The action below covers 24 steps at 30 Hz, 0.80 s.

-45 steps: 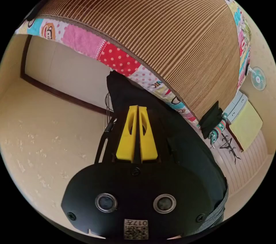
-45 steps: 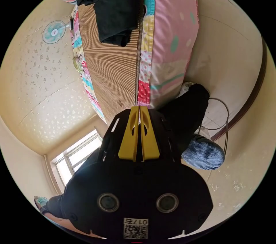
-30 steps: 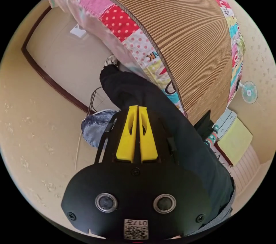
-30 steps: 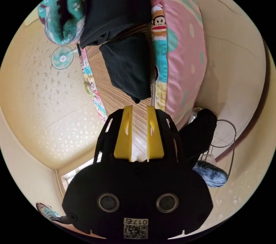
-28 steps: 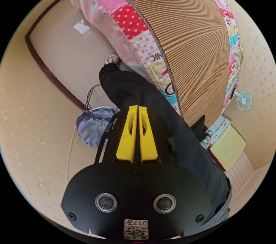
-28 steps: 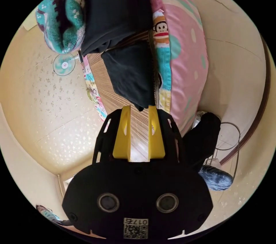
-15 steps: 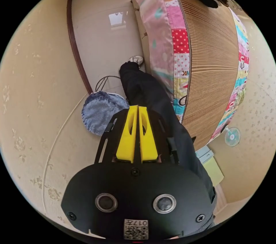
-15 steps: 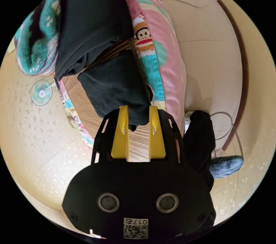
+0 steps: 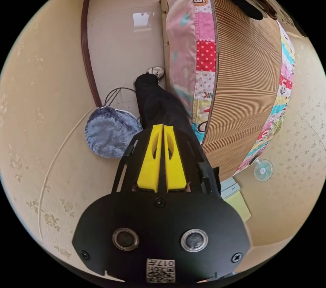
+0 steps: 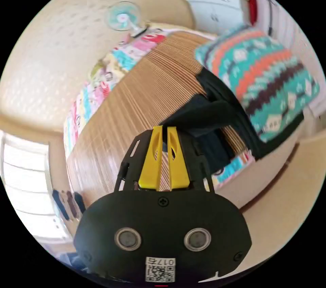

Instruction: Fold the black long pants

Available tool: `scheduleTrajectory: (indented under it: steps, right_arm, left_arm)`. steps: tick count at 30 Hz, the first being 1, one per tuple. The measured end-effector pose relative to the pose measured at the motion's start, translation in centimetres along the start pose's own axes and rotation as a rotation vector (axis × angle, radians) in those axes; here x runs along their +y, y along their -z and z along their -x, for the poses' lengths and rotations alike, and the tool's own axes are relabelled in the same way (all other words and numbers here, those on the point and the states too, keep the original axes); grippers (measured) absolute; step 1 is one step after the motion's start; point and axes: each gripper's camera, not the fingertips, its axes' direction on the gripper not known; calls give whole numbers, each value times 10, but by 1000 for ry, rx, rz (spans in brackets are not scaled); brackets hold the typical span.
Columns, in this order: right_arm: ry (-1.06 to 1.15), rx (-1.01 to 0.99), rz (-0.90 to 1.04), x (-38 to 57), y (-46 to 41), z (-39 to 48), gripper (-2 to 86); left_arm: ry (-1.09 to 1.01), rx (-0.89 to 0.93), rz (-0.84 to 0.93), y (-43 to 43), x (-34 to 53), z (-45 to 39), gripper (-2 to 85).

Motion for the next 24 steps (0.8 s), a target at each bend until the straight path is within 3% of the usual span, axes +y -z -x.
scheduleTrajectory:
  steps: [1, 3, 4, 6, 9, 13, 16, 18, 24]
  right_arm:
    - [123, -11, -3, -7, 4, 23, 30]
    - [586, -114, 47, -12, 11, 104, 29]
    - [682, -176, 75, -10, 11, 120, 28]
    - [946, -464, 252, 9, 0, 164, 27]
    - [1020, -663, 497, 42, -38, 184, 25]
    - [746, -610, 623, 58, -89, 153, 22]
    - [407, -501, 663, 52, -126, 92, 36]
    - [102, -443, 642, 43, -146, 31, 55]
    - [-512, -473, 449, 42, -166, -88, 84]
  left_arm:
    - [-25, 5, -2, -1, -5, -13, -10]
    - [-70, 2, 3, -6, -10, -34, -10]
    - [-101, -8, 7, -9, -12, -49, -10]
    - [-153, -24, 21, -17, -13, -72, -10]
    - [-227, -43, 52, -32, -13, -104, -10]
    - [-288, -26, 64, -41, -8, -122, -10]
    - [-300, -69, 69, -43, -6, -114, -10]
    - [-282, -105, 70, -44, -5, -101, -10]
    - [-94, -120, 77, -44, 4, -30, -9]
